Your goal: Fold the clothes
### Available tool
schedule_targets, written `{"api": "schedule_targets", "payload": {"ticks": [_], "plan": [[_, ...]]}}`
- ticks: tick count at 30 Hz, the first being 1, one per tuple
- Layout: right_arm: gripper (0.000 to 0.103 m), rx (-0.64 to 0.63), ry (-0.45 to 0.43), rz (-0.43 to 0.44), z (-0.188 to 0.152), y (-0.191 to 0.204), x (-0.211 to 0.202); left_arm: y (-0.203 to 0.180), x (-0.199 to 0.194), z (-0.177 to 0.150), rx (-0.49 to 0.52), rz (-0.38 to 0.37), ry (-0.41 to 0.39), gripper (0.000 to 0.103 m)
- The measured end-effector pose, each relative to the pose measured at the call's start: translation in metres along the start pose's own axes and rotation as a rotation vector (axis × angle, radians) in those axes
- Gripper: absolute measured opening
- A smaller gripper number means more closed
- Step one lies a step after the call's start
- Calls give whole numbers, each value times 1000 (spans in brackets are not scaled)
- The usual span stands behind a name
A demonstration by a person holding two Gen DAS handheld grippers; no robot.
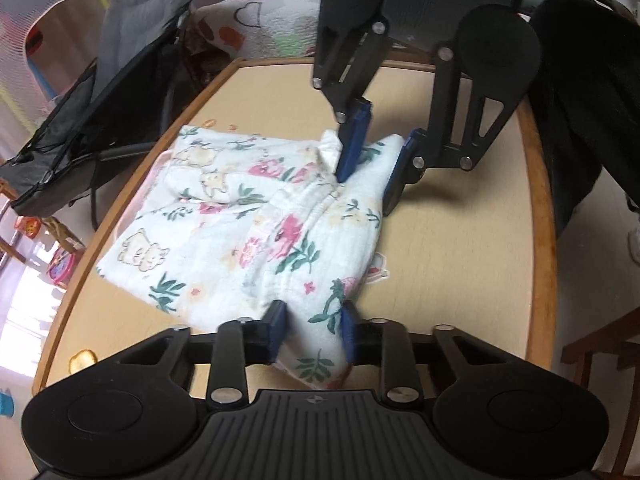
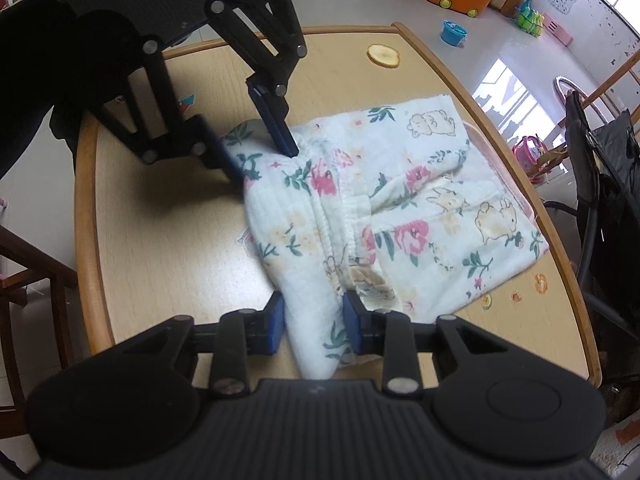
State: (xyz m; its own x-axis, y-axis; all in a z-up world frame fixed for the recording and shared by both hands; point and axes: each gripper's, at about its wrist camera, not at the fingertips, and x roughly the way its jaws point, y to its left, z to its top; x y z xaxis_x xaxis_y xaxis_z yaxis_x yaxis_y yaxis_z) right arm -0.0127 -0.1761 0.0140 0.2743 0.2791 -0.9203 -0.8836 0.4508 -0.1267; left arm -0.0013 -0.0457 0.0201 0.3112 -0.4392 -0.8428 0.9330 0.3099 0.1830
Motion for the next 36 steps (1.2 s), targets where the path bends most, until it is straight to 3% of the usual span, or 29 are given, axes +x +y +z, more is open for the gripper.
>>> {"api": "schedule_targets", "payload": {"ticks": [4, 7, 14, 30, 36], "plan": [[12, 5, -3, 14, 3, -1, -1, 5, 0, 2, -36, -20, 5, 18], [9, 7, -5, 22, 4, -1, -3, 5, -2, 4, -44, -42, 12, 14], [8, 18, 2, 60, 3, 2, -11, -6, -6, 4, 4, -70, 50, 9], [8, 33, 28, 188, 0, 21, -30, -31, -31, -4, 54, -177, 97, 8], [8, 129, -15, 212, 7, -5, -38, -5, -42, 1, -35, -130, 24, 9]]}}
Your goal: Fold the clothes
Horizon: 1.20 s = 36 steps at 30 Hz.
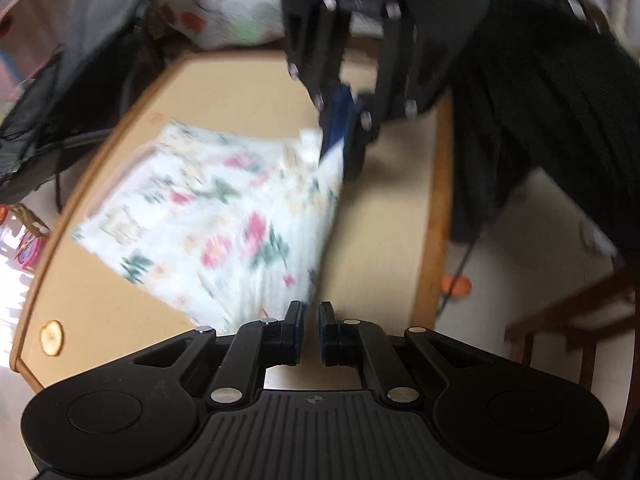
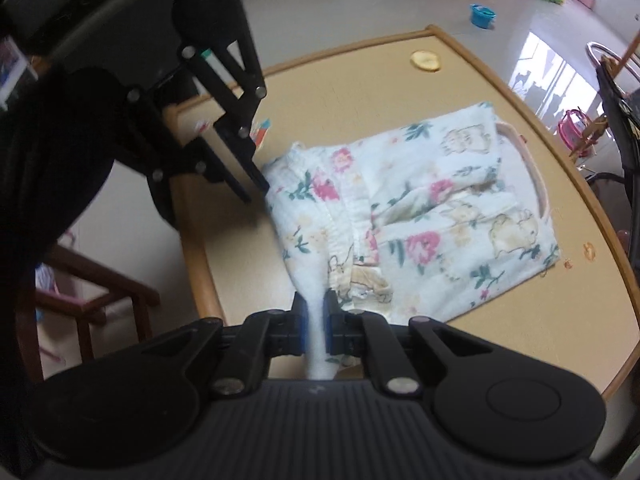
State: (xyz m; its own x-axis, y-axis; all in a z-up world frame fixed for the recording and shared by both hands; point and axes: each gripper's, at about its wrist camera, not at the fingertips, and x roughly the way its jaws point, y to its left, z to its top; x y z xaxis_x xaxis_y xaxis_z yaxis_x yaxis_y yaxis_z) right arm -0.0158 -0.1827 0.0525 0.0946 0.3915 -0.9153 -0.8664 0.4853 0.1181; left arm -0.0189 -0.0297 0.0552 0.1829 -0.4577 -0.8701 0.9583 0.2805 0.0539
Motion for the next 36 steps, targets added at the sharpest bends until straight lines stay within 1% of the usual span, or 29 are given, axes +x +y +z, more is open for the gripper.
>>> {"api": "schedule_targets", "payload": {"ticks": [3, 4, 6, 11, 14, 18, 21, 23, 27, 32, 33, 35, 36], "plan": [[8, 44, -8, 17, 7, -17, -2, 11, -11, 5, -11, 23, -40, 13], [8, 63, -9, 27, 9, -23, -2, 13, -13, 6, -8, 36, -44, 16], [8, 108, -11, 49, 11, -36, 0, 18, -16, 8, -1, 58, -44, 18], [8, 235, -27, 112, 13, -69, 6, 28, -24, 11, -25, 101, -58, 18], [8, 277, -32, 117, 13, -85, 8, 21, -29, 18, -33, 118, -63, 18], [8, 312, -52, 118, 15, -100, 6, 15, -38, 18, -47, 111, -90, 19], [8, 319, -57, 100, 18, -107, 5, 12, -40, 19, -43, 111, -100, 19], [8, 323, -59, 87, 20, -112, 7, 13, -34, 21, -43, 133, -93, 19], [8, 322, -60, 52, 24, -119, 9, 20, -20, 26, -67, 195, -91, 19], [9, 305, -48, 0, 24, -121, 15, 35, 5, 30, -118, 322, -53, 19], [10, 297, -48, -13, 23, -120, 16, 39, 10, 30, -138, 334, -47, 19], [11, 270, -54, -38, 22, -117, 17, 46, 19, 31, -169, 332, -27, 19], [12, 264, -52, -37, 22, -116, 19, 48, 24, 31, -175, 328, -15, 19]]}}
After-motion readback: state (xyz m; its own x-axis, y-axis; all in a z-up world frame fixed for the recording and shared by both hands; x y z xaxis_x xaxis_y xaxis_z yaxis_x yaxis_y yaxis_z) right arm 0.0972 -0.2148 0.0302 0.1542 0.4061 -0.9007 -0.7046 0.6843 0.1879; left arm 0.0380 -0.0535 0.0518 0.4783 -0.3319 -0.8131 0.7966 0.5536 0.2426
